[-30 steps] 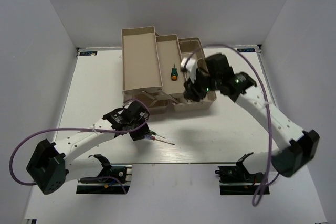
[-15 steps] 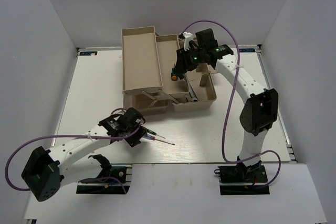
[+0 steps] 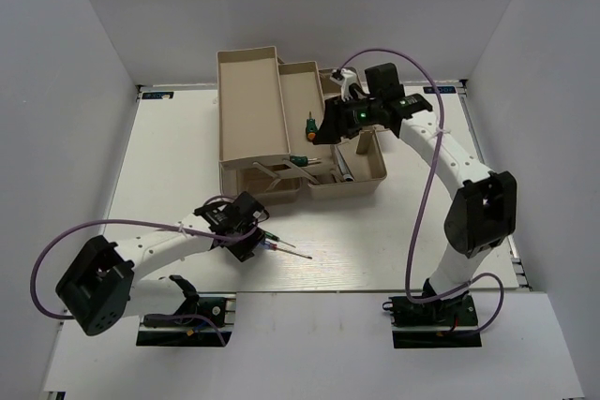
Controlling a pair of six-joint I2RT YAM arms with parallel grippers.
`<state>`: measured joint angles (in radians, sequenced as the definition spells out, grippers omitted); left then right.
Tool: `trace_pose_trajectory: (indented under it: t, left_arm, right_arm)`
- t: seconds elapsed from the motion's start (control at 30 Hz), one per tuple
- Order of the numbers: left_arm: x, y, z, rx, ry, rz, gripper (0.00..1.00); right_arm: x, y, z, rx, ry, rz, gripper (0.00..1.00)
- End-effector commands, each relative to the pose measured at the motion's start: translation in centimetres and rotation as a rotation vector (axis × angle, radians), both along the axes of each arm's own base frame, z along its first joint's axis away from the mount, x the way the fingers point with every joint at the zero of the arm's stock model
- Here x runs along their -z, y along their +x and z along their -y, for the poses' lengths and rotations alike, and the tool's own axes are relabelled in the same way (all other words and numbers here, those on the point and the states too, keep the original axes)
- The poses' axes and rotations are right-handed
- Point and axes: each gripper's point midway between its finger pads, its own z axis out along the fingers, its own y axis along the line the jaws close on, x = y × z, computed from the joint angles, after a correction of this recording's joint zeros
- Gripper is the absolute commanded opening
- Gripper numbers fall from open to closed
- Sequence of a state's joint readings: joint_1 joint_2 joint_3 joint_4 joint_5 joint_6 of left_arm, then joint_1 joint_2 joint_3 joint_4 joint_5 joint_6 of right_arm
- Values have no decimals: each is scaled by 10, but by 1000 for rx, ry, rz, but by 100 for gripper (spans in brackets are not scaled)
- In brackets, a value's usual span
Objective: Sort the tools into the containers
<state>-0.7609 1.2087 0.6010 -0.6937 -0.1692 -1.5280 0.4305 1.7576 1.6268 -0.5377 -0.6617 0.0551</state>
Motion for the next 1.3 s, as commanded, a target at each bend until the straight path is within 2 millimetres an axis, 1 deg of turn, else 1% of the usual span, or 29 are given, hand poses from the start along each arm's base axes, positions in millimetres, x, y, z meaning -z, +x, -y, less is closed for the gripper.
trace_pose_trajectory:
  t: [0.0, 0.03, 0.07, 0.13, 0.17, 0.2, 0.27, 0.37, 0.47, 0.5, 0.53, 0.57, 0.63, 0.67, 0.77, 0.8, 0.83, 0.97, 1.03, 1.07, 1.1, 1.13, 1.17, 1.2, 1.23, 1.27]
  left_arm:
    - [-5, 11, 6, -24, -24, 32, 52]
    - [-6, 13, 8, -24, -31, 40, 52]
    - [-4, 14, 6, -33, -25, 34, 52]
    - [-5, 18, 6, -36, -26, 49, 52]
    - [-8, 20, 9, -37, -33, 57, 52]
    - [-8, 20, 9, -37, -33, 57, 52]
    - [-15, 26, 14, -37, -46, 70, 52]
    - [-10, 25, 13, -37, -32, 56, 52]
    - [-7, 26, 14, -36, -22, 45, 52]
    - [-7, 27, 17, -24, -23, 36, 52]
    - [-4, 25, 15, -24, -10, 22, 52]
    - [-7, 26, 17, -24, -12, 24, 52]
    - [-3, 24, 14, -16, 15, 0, 52]
    - [-5, 26, 16, -15, 9, 6, 52]
    - [-3, 25, 16, -15, 16, -2, 52]
    - [0, 25, 15, -15, 24, -9, 52]
    - [3, 24, 15, -15, 31, -17, 52]
    - [3, 25, 16, -15, 64, -53, 52]
    - [6, 21, 12, -15, 86, -76, 52]
    - [7, 21, 15, -12, 81, -88, 52]
    - [7, 19, 13, -12, 88, -96, 48]
    - [7, 17, 14, -9, 81, -103, 46]
    - [11, 14, 11, -9, 90, -113, 44]
    - [15, 9, 7, -9, 102, -125, 40]
    - [16, 4, 8, 4, 95, -132, 40]
    - [22, -4, 4, 7, 102, -159, 37]
  right_arm:
    - [-19, -8, 4, -10, 73, 25, 65]
    - [-16, -9, 6, -8, 72, 17, 65]
    - [-21, -11, 8, -9, 78, 29, 65]
    - [-11, -13, 12, -3, 77, 11, 65]
    - [-13, -14, 13, -5, 79, 16, 65]
    - [-10, -16, 14, -6, 78, 9, 65]
    - [-6, -18, 18, -3, 76, 0, 65]
    - [-2, -18, 20, 2, 81, -7, 65]
    - [-3, -18, 21, 12, 92, -21, 65]
    - [-4, -19, 22, 12, 94, -19, 65]
    - [-5, -19, 22, 15, 96, -19, 65]
    - [-5, -19, 23, 18, 96, -15, 65]
    - [-6, -18, 27, 36, 99, -18, 65]
    - [-7, -15, 28, 39, 105, -9, 65]
    - [-8, -17, 31, 45, 116, -15, 65]
    - [-6, -18, 31, 48, 119, -24, 65]
    - [-8, -20, 32, 48, 123, -22, 65]
    - [-9, -21, 35, 53, 137, -17, 65]
    - [-10, -20, 38, 62, 142, -19, 65]
    - [-10, -21, 38, 60, 148, -24, 65]
    - [-12, -20, 39, 63, 153, -20, 65]
    - [-11, -20, 40, 68, 156, -26, 65]
    - [-14, -22, 41, 63, 162, -25, 65]
    - [-14, -22, 41, 62, 165, -22, 65]
    - [-12, -22, 42, 65, 168, -30, 65]
    - [-15, -22, 43, 67, 174, -24, 65]
